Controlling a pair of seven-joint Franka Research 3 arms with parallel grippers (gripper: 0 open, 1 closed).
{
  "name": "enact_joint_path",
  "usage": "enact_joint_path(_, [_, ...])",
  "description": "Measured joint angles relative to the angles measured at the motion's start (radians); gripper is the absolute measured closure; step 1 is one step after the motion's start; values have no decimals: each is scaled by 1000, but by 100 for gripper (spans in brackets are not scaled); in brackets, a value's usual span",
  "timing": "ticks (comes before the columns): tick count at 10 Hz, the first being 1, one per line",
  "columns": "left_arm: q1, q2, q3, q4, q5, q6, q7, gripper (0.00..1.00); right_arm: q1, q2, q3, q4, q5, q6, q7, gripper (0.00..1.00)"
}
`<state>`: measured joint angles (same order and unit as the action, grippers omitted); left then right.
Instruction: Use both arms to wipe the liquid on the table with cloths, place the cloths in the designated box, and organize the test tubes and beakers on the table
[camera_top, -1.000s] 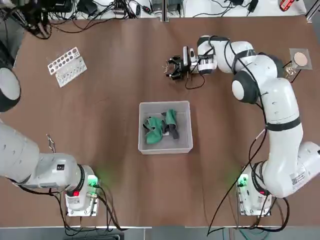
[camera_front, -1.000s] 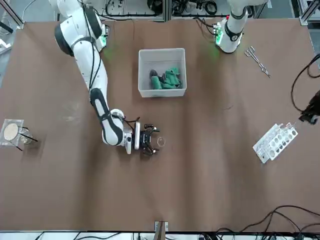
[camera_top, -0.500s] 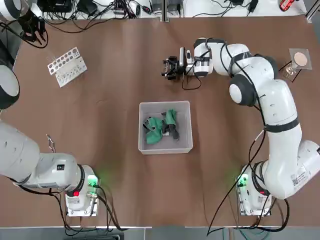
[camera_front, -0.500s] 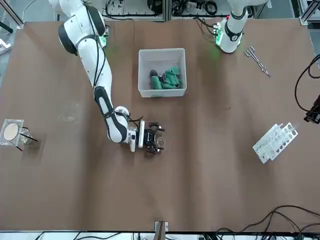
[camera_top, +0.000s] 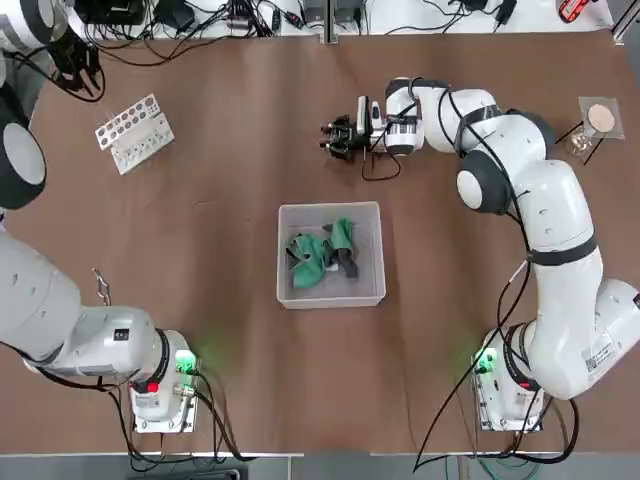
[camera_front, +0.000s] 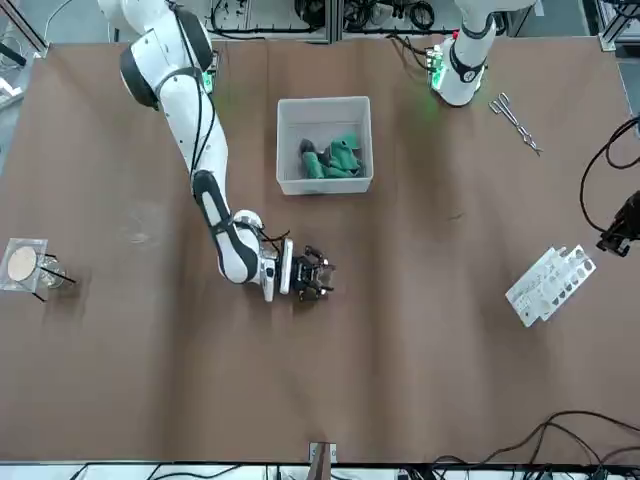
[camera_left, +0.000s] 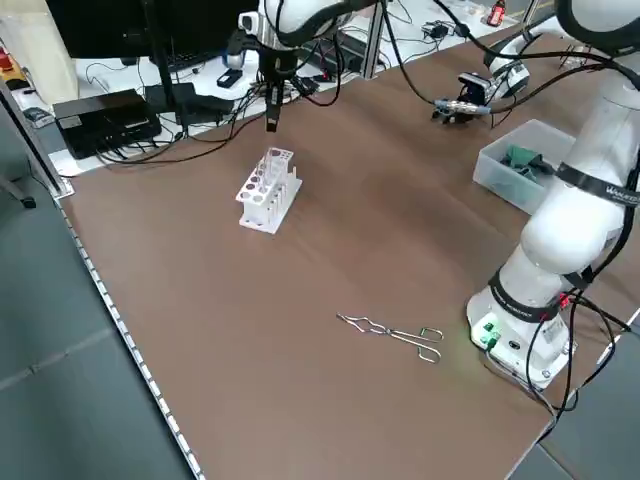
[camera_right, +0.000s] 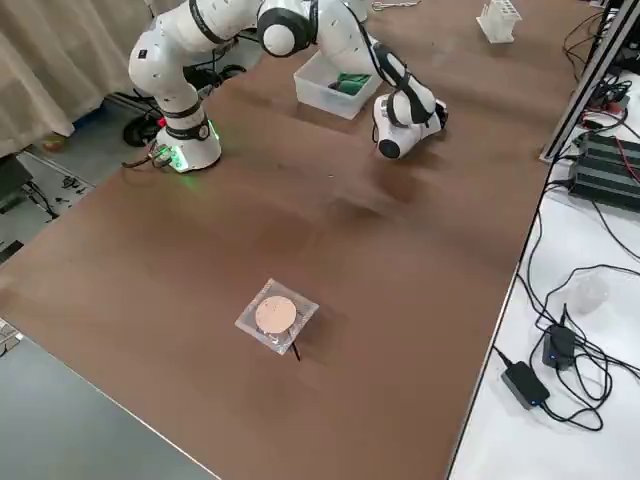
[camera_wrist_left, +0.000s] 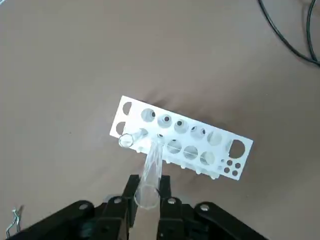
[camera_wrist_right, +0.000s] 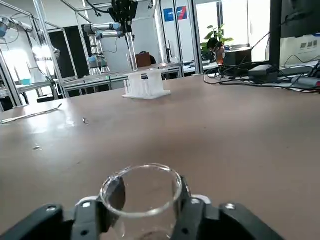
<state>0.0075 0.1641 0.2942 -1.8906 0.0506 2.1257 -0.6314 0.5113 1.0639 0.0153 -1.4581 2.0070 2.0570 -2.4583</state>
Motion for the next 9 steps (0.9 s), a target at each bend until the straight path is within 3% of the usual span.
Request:
enact_joint_path(2, [0,9,0,0,0,17,0,79,0,0,-2,1,1,2,1,61])
enact_joint_path(7, [-3,33,0,0,0,31,0,79,-11,-5,-20,25,5,24,1,61])
enact_joint_path(9, [-5,42,-1,0,0,33,0,78,-12,-15,-50,28,0,28,4,61])
